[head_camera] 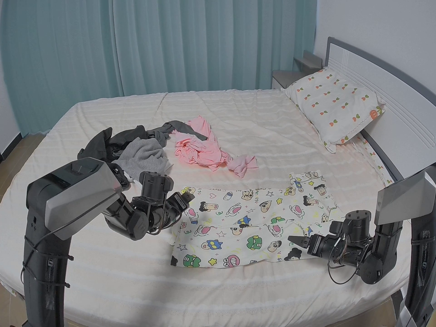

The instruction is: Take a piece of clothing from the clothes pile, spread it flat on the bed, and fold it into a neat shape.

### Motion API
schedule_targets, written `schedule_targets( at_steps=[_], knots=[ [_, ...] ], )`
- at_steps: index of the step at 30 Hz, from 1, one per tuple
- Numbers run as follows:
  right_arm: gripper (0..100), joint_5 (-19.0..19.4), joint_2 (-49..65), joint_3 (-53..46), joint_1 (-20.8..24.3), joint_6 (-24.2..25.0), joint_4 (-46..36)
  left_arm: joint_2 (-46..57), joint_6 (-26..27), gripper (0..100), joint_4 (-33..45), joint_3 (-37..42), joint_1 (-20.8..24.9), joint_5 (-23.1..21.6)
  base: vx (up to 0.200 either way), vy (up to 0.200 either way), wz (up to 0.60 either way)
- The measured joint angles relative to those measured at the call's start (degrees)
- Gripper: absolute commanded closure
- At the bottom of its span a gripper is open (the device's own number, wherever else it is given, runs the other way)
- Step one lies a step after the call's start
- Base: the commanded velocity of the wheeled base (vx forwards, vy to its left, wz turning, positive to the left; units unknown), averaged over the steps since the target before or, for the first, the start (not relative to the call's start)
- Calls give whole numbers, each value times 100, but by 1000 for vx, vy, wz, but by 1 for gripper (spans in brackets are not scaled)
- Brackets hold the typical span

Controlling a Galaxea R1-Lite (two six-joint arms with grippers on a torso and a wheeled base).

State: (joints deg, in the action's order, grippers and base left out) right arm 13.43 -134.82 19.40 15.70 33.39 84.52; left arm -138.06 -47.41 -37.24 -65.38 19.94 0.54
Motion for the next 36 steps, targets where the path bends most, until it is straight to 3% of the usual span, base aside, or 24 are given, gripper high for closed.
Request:
schedule_targets(
  at_steps=[4,10,18,36],
  knots=[
    [0,0,0,-2,4,0,2,200,956,0,-4,435,12,-313,0,0,0],
    [0,-2,0,-11,22,0,0,160,1665,0,-4,725,105,-488,0,0,0],
    [0,0,0,-24,34,0,2,-188,1894,0,-59,667,296,-368,0,0,0],
    [0,0,-38,-22,45,0,0,-384,2046,0,-364,623,249,-327,0,0,0]
  ],
)
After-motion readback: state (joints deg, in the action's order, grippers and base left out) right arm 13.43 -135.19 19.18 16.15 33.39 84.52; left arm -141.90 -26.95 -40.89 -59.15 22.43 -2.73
